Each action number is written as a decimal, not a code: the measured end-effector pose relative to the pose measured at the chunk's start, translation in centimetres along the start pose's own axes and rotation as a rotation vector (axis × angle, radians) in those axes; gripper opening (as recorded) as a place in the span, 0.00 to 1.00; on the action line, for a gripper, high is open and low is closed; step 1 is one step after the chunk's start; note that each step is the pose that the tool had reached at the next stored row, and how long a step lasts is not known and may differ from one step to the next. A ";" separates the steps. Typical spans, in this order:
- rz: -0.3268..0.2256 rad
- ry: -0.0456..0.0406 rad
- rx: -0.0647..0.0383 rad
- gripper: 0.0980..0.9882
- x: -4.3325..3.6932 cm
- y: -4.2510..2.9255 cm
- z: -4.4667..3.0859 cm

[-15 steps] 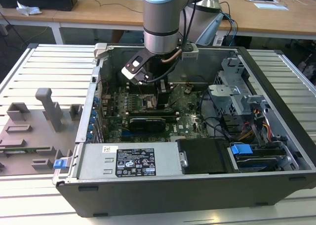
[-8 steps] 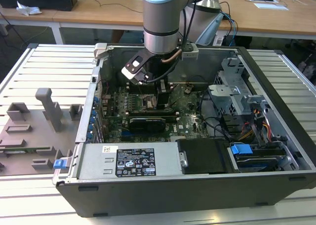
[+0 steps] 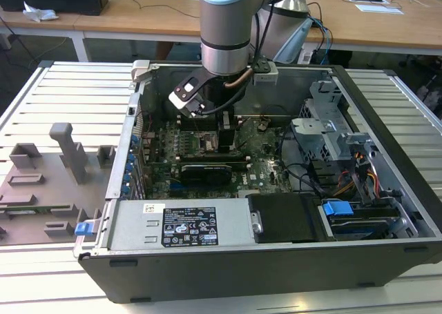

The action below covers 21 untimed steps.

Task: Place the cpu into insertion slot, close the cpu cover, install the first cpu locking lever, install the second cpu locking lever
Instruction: 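Place the cpu into insertion slot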

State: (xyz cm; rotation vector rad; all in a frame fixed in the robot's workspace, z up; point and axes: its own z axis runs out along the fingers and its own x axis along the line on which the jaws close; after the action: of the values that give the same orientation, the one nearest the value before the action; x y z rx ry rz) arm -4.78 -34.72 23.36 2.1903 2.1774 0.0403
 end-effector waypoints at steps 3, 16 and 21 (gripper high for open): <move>0.001 0.0001 0.000 0.50 0.07 -0.05 0.02; 0.000 -0.0024 0.000 0.50 0.37 -0.69 0.00; 0.000 -0.0026 0.000 0.50 0.37 -1.27 0.07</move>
State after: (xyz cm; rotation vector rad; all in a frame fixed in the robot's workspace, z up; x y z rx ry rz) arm -6.04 -34.34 23.20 2.1893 2.1759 0.0376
